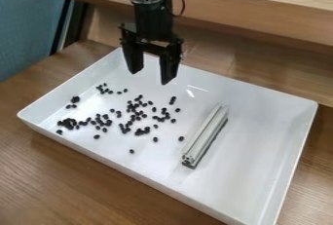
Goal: Sweep into pile
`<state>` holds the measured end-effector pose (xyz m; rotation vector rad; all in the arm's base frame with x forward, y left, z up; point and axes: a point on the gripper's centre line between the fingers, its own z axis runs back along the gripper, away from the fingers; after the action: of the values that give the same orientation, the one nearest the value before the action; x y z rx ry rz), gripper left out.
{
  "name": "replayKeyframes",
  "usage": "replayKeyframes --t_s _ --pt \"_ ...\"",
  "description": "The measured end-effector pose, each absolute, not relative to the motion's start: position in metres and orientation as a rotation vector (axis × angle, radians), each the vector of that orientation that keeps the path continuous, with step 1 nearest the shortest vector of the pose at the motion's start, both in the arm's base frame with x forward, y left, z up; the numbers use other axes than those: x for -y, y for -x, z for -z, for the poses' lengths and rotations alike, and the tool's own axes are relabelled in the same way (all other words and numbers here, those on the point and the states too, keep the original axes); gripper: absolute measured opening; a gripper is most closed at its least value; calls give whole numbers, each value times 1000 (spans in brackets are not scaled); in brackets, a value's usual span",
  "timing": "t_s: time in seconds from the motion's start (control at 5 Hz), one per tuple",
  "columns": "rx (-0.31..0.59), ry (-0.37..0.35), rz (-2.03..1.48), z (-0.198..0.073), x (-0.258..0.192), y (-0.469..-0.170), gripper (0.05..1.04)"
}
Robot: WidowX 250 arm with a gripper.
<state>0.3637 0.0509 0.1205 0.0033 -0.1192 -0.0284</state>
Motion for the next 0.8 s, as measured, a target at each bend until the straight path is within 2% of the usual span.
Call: replayKeyframes --t_s 0.2,0.6,0.8 --pt "77 5 23 -104 -51 -364 1001" --pt "58 58 92 -87 -2 -377 1001" --pt "88 80 94 -96 14 -386 1001"
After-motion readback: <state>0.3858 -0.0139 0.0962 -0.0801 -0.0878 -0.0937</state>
